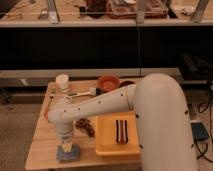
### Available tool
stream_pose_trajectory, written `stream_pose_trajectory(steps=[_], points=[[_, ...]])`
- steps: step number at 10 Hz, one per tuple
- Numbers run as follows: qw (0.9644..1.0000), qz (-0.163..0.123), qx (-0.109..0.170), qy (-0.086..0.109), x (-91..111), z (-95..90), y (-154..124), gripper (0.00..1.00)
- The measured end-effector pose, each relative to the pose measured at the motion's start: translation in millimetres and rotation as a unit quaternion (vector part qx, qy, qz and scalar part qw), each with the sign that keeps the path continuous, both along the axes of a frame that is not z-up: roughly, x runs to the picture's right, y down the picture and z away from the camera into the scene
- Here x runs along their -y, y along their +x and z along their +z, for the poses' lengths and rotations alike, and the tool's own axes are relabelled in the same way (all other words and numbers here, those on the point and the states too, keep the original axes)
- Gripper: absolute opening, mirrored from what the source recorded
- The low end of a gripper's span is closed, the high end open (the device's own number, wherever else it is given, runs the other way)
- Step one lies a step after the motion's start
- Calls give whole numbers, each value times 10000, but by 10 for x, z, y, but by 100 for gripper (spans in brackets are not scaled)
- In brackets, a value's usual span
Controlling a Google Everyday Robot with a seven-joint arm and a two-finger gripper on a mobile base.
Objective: Wipe table surface with sponge
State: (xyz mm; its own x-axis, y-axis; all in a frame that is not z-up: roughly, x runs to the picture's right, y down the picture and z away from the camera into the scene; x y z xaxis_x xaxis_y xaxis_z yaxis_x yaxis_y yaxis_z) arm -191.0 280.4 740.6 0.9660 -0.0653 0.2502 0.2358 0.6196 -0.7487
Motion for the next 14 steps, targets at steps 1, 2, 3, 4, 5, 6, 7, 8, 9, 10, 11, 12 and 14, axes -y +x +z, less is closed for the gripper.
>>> stream_pose_trajectory(steps=[1, 2, 3, 4, 5, 6, 7, 8, 9, 10, 11, 12, 14], points=[[9999, -5, -116, -19, -24, 17, 84, 0], [9997, 29, -255, -28, -46, 54, 175, 0], [9993, 82, -367, -9, -31, 92, 233, 0], [9984, 141, -549, 58, 35, 170, 296, 0], [9978, 162, -630, 93, 96, 228, 308, 0], [9971, 172, -717, 179, 206, 329, 313, 0], [9966, 187, -749, 294, 344, 432, 288, 0], [9964, 177, -745, 363, 416, 471, 250, 0], [9965, 173, -697, 427, 477, 498, 144, 0], [9972, 149, -586, 449, 499, 504, -54, 0], [9977, 123, -494, 457, 501, 496, -194, 0], [9984, 83, -321, 461, 492, 461, -392, 0], [9989, -40, 99, 457, 406, 271, -738, 0]])
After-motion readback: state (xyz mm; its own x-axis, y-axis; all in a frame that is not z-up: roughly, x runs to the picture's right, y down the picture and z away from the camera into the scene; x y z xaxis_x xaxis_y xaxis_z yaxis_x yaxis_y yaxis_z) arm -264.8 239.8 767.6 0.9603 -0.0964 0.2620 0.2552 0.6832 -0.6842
